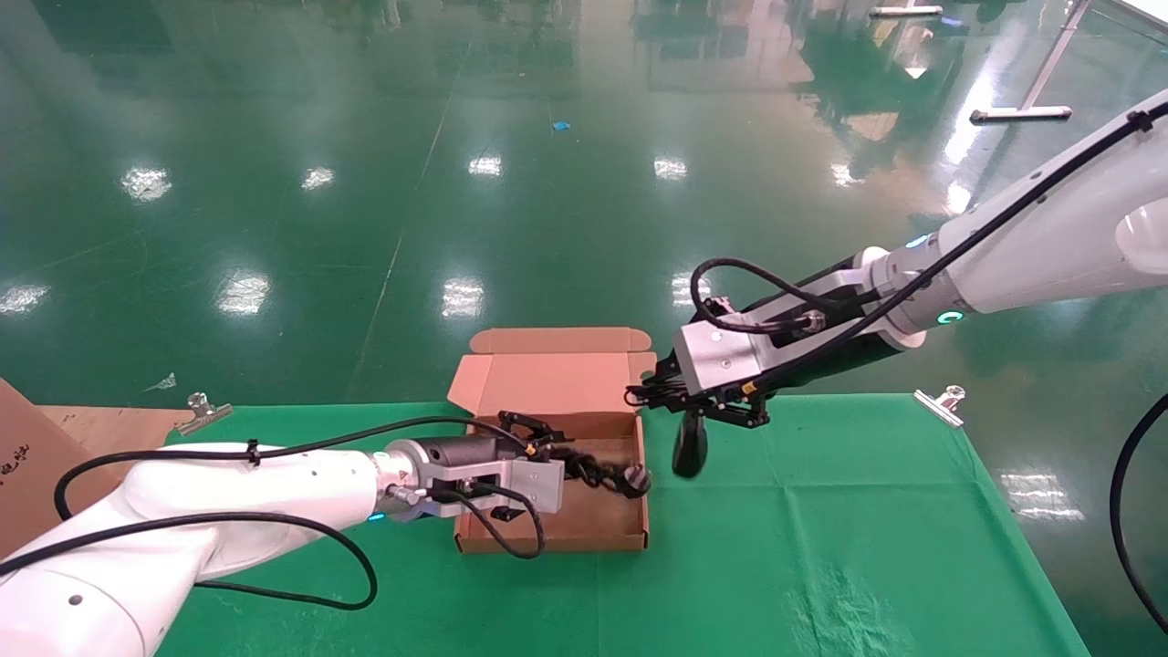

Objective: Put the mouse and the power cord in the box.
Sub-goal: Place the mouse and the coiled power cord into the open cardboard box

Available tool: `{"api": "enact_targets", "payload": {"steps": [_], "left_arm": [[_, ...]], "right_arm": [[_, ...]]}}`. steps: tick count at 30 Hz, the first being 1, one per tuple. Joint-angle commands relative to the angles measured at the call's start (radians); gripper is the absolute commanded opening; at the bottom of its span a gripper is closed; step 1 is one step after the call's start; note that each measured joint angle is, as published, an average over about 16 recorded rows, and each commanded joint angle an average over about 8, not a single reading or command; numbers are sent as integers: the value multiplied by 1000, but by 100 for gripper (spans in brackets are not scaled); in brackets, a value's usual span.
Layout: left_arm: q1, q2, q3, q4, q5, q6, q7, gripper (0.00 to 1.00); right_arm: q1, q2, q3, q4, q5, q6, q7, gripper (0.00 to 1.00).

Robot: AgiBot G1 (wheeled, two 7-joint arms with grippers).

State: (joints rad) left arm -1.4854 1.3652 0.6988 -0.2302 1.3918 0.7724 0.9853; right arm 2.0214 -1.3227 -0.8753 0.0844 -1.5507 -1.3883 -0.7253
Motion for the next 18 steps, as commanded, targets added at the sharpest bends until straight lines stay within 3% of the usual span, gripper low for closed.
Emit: {"api": "enact_targets", "payload": {"steps": [1, 11, 18], "left_arm": [[0, 0, 12, -4, -8, -6, -5, 100], [-28, -11, 59, -4, -46, -29, -6, 100], [-95, -94, 44, 46, -105, 219, 1, 100]], "right_arm": [[1, -3, 1, -5, 2, -6, -4, 0], [8, -26, -4, 26, 4, -9, 17, 0], [-25, -43, -19, 153, 24, 20, 87, 0]]}}
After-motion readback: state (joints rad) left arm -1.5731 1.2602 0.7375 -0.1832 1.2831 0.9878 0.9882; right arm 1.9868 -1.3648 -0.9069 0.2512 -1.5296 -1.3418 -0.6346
